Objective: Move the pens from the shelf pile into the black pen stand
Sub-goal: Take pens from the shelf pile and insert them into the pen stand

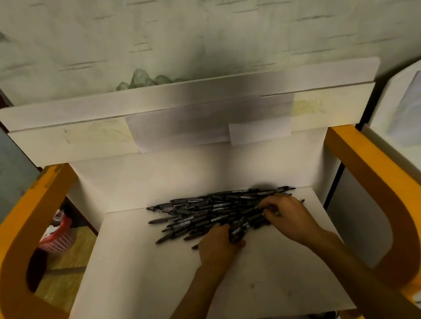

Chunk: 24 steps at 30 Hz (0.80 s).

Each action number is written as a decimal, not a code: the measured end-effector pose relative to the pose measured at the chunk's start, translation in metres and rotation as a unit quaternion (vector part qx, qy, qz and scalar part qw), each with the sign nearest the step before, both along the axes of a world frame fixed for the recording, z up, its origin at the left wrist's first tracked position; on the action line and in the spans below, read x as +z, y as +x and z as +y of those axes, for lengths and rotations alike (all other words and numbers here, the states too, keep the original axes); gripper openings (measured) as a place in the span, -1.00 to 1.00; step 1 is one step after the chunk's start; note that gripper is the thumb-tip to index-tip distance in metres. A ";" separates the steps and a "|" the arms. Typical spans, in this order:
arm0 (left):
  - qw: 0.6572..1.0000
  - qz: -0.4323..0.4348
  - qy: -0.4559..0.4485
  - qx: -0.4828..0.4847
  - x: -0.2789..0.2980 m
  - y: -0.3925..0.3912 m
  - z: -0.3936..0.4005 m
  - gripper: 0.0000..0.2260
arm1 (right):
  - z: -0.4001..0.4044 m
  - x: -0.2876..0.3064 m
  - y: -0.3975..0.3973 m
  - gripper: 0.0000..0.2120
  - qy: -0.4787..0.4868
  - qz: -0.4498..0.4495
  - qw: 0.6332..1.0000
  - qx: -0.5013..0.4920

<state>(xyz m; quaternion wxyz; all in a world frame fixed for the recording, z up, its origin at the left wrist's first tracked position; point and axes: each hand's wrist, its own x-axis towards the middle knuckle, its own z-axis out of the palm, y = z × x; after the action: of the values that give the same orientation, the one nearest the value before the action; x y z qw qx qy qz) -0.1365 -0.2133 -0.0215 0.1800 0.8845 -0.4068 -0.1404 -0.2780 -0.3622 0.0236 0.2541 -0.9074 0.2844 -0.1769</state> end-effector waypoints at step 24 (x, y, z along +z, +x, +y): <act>0.904 0.335 -0.178 0.196 0.010 0.038 0.061 -0.93 | 0.014 0.000 0.025 -0.78 0.023 -0.009 1.000 0.002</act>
<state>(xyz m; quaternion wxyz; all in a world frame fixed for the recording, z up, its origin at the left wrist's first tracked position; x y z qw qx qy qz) -0.0983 -0.1523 -0.0112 0.4843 0.8004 -0.1593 -0.3154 -0.2531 -0.3486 0.0234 0.2777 -0.9001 0.2847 -0.1776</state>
